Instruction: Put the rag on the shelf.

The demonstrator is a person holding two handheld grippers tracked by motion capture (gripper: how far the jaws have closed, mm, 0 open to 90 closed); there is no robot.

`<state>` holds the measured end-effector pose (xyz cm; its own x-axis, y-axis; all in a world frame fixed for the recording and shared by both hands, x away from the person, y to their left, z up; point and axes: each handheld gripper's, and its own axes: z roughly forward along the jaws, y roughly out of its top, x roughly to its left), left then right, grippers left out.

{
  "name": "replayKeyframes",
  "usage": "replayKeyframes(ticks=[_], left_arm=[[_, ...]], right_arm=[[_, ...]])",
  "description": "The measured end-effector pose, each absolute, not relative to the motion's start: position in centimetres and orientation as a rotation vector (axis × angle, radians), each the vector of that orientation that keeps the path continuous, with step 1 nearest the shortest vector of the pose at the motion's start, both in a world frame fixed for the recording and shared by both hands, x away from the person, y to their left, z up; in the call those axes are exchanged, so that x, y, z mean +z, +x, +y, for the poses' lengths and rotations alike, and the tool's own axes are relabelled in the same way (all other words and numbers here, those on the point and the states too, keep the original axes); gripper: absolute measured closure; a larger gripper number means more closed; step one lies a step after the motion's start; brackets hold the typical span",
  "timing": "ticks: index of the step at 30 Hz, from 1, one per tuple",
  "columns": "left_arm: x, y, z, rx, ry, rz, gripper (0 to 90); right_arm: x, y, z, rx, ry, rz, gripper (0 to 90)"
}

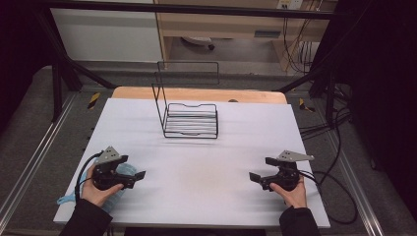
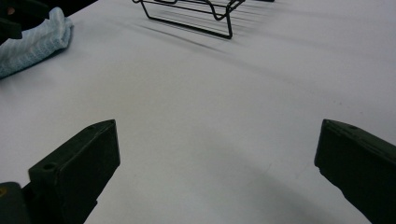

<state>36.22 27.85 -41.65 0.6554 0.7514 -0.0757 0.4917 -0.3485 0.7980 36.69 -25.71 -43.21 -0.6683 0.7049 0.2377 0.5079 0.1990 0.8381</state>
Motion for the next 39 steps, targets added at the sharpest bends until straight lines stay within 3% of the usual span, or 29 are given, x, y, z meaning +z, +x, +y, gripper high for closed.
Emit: replayKeyframes(ticks=[19,27,34,39], left_arm=[[-41.29,36.20,28.26,0.417,2.095,1.037,14.5],[-41.46,36.25,28.29,0.413,2.129,1.083,27.0],[-41.48,36.12,28.37,0.400,2.167,1.119,47.4],[-41.90,36.24,28.01,0.397,2.194,1.139,56.1]], right_arm=[[-43.46,36.79,-25.49,1.420,1.176,2.296,0.7],[-43.56,36.81,-25.39,1.407,1.183,2.303,0.7],[-43.59,36.85,-25.38,1.404,1.182,2.304,0.7],[-43.61,36.86,-25.36,1.401,1.180,2.304,0.7]])
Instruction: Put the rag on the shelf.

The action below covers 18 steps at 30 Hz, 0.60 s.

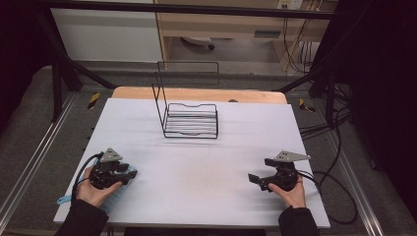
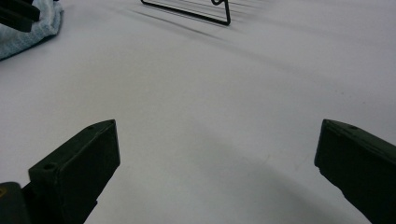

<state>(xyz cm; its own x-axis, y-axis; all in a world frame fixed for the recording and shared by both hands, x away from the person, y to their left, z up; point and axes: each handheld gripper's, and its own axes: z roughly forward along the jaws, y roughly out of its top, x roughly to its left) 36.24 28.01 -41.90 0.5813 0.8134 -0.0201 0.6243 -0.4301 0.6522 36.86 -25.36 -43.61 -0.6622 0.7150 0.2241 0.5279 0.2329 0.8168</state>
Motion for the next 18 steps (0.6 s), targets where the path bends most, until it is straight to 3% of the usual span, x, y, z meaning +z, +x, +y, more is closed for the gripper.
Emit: replayKeyframes(ticks=[18], left_arm=[[-43.3,37.0,27.5,0.426,2.224,1.235,69.7]], right_arm=[[-43.7,36.9,-25.3,1.390,1.186,2.312,0.8]])
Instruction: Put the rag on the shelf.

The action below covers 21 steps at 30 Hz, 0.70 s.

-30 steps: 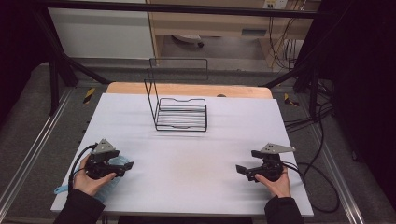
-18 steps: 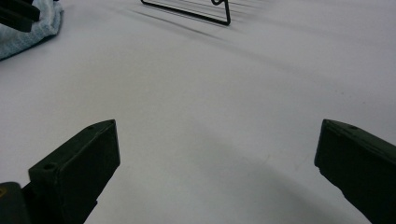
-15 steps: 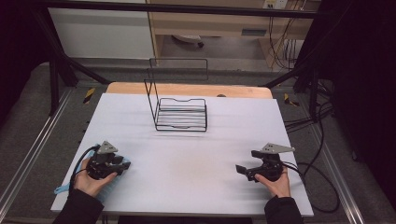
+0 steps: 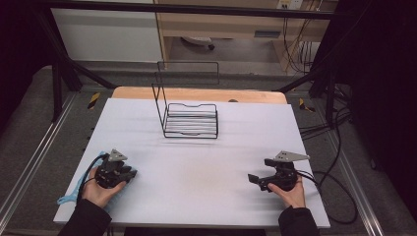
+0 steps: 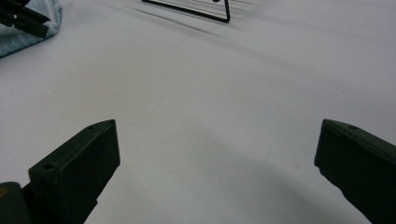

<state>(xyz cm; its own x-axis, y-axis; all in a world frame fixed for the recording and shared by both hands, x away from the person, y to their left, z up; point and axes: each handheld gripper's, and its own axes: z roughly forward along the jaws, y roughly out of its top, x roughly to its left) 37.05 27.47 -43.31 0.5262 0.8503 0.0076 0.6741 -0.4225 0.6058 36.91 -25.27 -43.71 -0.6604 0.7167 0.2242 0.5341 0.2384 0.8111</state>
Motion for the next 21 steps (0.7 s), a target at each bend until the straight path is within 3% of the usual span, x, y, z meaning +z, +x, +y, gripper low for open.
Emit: replayKeyframes(ticks=[8,21], left_arm=[[-43.2,37.3,27.9,0.396,2.187,1.260,80.7],[-42.2,36.9,28.5,0.360,2.073,1.273,83.0]], right_arm=[[-43.7,36.9,-25.3,1.386,1.189,2.314,0.8],[-43.7,36.9,-25.3,1.383,1.188,2.320,0.9]])
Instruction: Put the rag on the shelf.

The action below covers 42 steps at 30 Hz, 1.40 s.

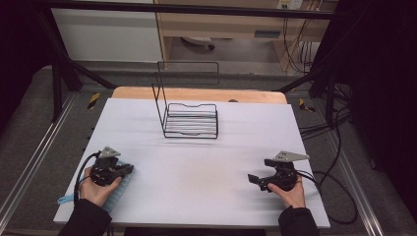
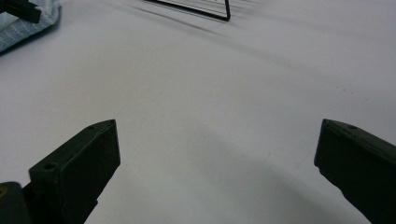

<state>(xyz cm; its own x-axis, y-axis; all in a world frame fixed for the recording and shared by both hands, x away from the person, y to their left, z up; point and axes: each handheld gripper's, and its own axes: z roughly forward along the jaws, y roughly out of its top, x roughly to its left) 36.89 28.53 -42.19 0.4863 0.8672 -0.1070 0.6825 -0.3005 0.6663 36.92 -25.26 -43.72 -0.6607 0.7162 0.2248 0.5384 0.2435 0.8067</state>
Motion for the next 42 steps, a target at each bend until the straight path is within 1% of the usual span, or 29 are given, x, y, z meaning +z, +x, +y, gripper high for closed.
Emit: replayKeyframes(ticks=[19,42], left_arm=[[-41.6,36.6,26.5,0.345,2.001,1.258,82.8],[-40.9,36.6,23.1,0.359,1.986,1.222,82.5]], right_arm=[[-43.8,37.0,-25.2,1.379,1.187,2.322,1.2],[-43.9,37.0,-25.2,1.368,1.181,2.323,1.2]])
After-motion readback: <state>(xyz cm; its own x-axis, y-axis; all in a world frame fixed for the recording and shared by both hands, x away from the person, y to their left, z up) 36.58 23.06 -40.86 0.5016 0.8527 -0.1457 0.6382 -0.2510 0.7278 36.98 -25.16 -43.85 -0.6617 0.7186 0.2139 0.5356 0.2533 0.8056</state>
